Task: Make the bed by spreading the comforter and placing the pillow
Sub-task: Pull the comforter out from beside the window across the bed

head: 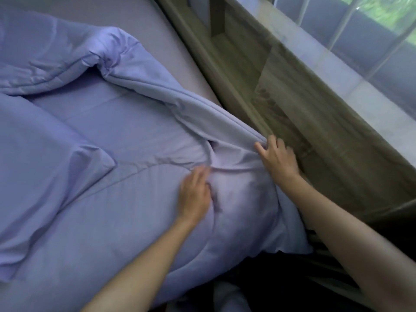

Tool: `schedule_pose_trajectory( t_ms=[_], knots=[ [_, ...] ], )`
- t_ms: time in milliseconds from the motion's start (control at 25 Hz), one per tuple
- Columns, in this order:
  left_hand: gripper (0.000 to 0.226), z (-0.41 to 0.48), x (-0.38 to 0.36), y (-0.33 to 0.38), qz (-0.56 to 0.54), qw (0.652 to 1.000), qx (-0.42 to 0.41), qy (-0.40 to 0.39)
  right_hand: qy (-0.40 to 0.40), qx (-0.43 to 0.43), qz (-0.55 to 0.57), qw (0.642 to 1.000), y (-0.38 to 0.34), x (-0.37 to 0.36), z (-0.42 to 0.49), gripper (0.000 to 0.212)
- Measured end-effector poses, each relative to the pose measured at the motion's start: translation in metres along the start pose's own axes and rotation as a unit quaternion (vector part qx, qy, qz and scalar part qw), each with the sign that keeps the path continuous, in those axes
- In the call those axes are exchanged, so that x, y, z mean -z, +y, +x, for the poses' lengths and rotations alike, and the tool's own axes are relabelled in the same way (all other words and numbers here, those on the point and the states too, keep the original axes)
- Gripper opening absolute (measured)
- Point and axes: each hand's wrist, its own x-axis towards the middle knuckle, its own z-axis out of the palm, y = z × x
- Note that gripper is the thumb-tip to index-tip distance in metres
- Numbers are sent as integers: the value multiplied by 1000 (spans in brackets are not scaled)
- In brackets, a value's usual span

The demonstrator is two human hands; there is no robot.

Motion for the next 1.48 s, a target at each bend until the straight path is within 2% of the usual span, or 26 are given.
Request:
schedule_pose_trajectory(
  t_ms=[40,80,160,200,280,360,440,480,520,600,640,720,760,840,960,1040,1080,1120,1200,1280,1360,1480],
  knots=[
    [53,1,9,-23,62,996,71,1,-42,13,39,998,-6,-3,2,29],
    [56,-2,19,-43,104,983,146,-30,-115,9,78,990,-12,-4,4,30],
    [62,-8,29,-76,117,952,240,-147,-231,-57,145,960,-24,-8,14,37],
    [64,-10,32,-85,108,943,251,-192,-213,-80,178,957,-30,-6,21,35],
    [66,-13,31,-91,103,939,239,-224,-82,-49,210,973,-46,0,35,24],
    [67,-14,26,-91,102,942,237,-214,34,83,244,966,-66,5,55,20],
    [70,-18,17,-93,108,947,238,-186,88,243,210,943,-84,2,82,27],
    [74,-19,14,-95,111,949,236,-175,108,271,184,939,-93,2,98,30],
    [80,-20,12,-97,111,952,230,-168,112,246,187,945,-99,7,114,31],
    [93,-21,7,-102,110,957,221,-152,82,123,221,964,-111,19,150,33],
    [97,-21,6,-103,113,959,216,-141,34,77,217,973,-114,22,167,34],
    [94,-23,3,-105,117,965,205,-115,-33,60,208,976,-108,29,195,37],
    [92,-23,2,-108,116,967,201,-105,-9,50,220,974,-95,36,206,36],
    [89,-23,3,-113,117,968,200,-98,62,-36,268,961,-63,45,224,32],
    [93,-21,6,-119,113,959,248,-78,55,-156,322,932,-35,40,223,38],
    [97,-20,5,-121,105,954,269,-76,11,-146,240,960,-46,25,215,42],
    [99,-21,5,-122,99,955,268,-79,-47,-114,167,978,-55,15,207,45],
    [100,-22,5,-123,94,957,263,-81,-106,-106,136,979,-64,4,198,48],
    [101,-24,11,-125,92,960,247,-93,-152,-89,66,982,-71,-12,188,54],
    [103,-28,20,-128,97,959,232,-128,-142,-82,37,986,-68,-10,182,54],
    [101,-36,31,-132,102,949,252,-162,-111,-68,17,991,-71,5,173,50],
    [71,-47,54,-142,102,921,315,-207,-99,-47,92,990,-89,31,150,46]
  ],
)
